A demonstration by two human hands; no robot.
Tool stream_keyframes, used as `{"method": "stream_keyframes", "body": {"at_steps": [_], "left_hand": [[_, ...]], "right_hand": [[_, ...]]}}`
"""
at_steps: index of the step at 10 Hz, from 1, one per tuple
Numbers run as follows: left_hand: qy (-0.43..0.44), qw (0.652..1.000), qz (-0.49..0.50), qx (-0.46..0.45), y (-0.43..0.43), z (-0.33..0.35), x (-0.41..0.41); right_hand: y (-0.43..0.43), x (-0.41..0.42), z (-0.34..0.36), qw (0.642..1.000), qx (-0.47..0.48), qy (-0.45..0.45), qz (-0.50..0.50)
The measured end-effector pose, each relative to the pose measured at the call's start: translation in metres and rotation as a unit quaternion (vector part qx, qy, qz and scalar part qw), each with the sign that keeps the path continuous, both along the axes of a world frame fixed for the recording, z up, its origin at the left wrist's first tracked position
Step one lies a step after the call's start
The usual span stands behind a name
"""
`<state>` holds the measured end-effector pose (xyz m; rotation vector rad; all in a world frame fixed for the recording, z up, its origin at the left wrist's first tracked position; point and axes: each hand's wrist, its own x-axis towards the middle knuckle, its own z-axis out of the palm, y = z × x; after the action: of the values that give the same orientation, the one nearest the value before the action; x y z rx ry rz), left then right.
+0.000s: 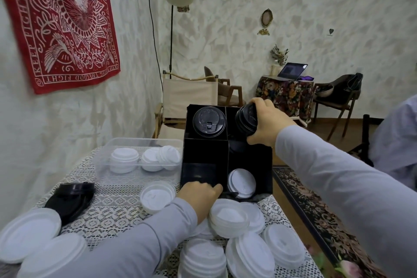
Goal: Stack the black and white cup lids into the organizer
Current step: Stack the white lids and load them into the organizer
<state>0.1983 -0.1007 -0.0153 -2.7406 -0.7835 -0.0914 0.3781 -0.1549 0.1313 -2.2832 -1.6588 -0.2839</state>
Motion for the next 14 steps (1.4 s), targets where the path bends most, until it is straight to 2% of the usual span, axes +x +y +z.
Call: {"method": "stream_keyframes", "body": {"at_steps": [4,5,8,12,13,14], "left_hand": [[-0.015,1.0,-0.011,-0.004,-0.004,-0.006,-0.004],[-0.013,1.0,-0.011,-0.003,-0.006,-0.005,-0.004],[-0.007,1.0,-0.004,-0.002,-0.007,-0.007,-0.004],[0.0,1.0,-0.019,-0.007,-0.004,-0.015,-0.006],[-0.003,1.0,-0.009,-0.016,-0.006,-0.014,-0.006],[0.018,1.0,0.003,0.002,-0.007,-0.011,-0.008]], "right_hand": [[0.022,-0.022,-0.007,0.991,-0.04,0.046,-0.122],[0.027,-0.026,-0.009,0.988,-0.053,0.034,-0.142],[0.045,-0.028,-0.02,0.977,-0.056,0.128,-0.158],[0.073,-0.02,-0.041,0.962,-0.096,0.143,-0.212],[0.077,-0.016,-0.044,0.968,-0.096,0.123,-0.197],[0.073,-0.01,-0.047,0.973,-0.054,0.148,-0.167]]}}
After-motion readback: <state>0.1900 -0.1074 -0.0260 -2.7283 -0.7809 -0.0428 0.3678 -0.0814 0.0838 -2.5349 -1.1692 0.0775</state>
